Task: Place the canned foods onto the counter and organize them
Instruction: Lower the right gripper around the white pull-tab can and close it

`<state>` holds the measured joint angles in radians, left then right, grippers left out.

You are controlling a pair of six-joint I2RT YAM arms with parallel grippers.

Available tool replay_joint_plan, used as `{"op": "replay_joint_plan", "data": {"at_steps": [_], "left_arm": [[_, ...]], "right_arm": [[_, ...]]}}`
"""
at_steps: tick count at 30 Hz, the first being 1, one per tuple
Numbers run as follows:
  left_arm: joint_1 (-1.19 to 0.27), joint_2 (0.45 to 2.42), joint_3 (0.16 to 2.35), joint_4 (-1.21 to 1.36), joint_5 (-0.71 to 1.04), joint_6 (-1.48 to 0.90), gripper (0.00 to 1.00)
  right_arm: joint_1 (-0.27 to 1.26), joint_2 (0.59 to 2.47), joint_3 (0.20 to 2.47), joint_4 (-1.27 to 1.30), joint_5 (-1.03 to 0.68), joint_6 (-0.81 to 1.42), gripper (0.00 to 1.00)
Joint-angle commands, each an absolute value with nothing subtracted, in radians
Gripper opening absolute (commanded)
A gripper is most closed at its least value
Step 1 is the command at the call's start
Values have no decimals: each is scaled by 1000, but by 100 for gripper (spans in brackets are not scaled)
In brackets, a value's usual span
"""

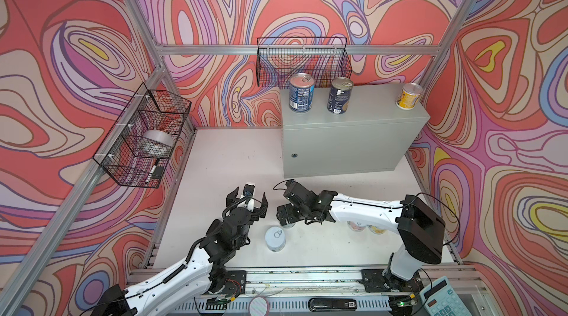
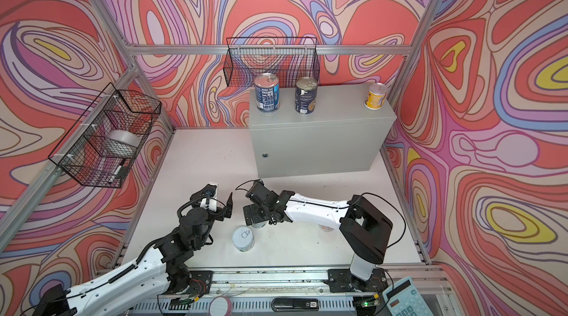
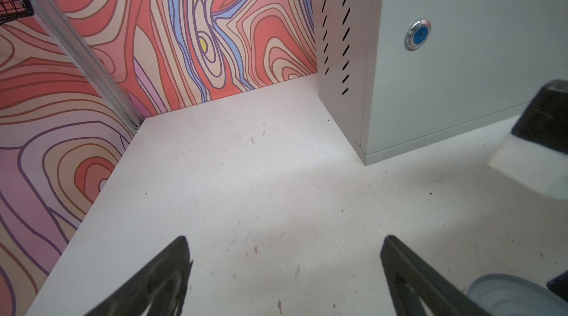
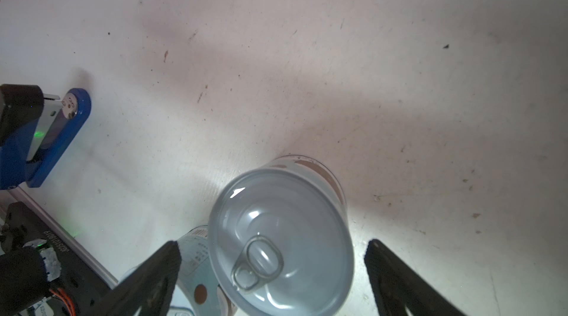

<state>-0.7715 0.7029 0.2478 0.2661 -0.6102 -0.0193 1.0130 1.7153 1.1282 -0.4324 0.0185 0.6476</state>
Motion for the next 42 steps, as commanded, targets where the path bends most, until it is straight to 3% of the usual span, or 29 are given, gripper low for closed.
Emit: {"op": "replay_joint_plan", "data": {"at_steps": [1, 42], "left_arm": [[-770, 702, 250, 295, -612, -23, 100], [-770, 748, 253, 319, -600, -45, 100]], "right_arm": [[1028, 1743, 1160, -454, 40, 637, 96], [1049, 1820, 1195, -555, 238, 667, 88]]}}
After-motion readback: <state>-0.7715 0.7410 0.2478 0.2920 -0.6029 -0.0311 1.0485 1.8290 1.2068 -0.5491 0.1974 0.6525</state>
